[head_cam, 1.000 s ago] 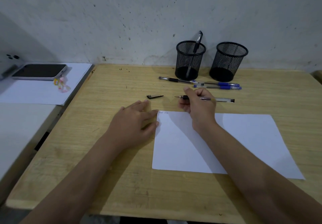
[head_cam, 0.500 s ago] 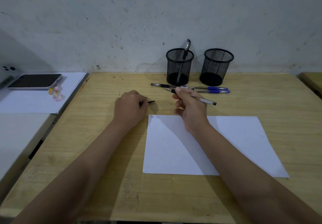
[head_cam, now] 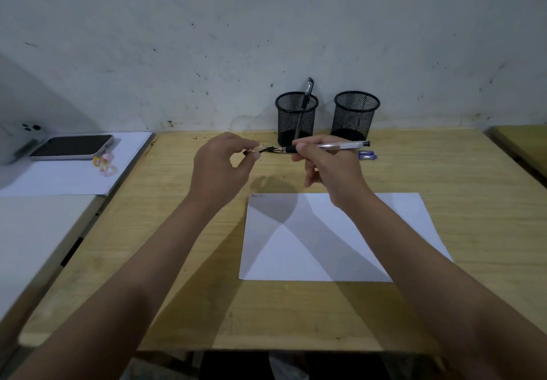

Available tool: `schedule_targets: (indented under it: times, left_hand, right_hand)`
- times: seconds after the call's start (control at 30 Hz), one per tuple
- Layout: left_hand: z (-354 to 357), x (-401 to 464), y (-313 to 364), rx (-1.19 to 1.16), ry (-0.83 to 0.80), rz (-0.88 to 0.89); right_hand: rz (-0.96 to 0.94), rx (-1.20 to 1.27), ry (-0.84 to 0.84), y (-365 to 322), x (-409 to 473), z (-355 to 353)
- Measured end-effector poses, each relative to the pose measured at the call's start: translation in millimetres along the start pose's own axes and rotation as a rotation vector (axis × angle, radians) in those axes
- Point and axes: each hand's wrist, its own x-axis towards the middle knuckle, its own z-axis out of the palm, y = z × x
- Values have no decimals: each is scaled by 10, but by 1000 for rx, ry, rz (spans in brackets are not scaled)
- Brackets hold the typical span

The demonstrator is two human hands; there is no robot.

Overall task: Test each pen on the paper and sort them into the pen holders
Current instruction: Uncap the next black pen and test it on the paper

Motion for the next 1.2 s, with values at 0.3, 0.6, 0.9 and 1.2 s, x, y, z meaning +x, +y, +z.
schedule_targets:
  times: [0.3, 0.6, 0.9, 1.2]
  left_hand:
    - [-63, -63, 286, -2, 28, 122]
    - [-85, -67, 374, 120, 22, 211]
    - [-89, -112, 552, 350, 161, 456]
    - [-12, -234, 559, 306, 209, 559]
  right_hand:
    - [-50, 32, -29, -124, -168, -74]
    - [-120, 32, -71, -213, -200, -118]
    - [-155, 176, -80, -270, -228, -61]
    - [-161, 92, -69, -248, -288, -80]
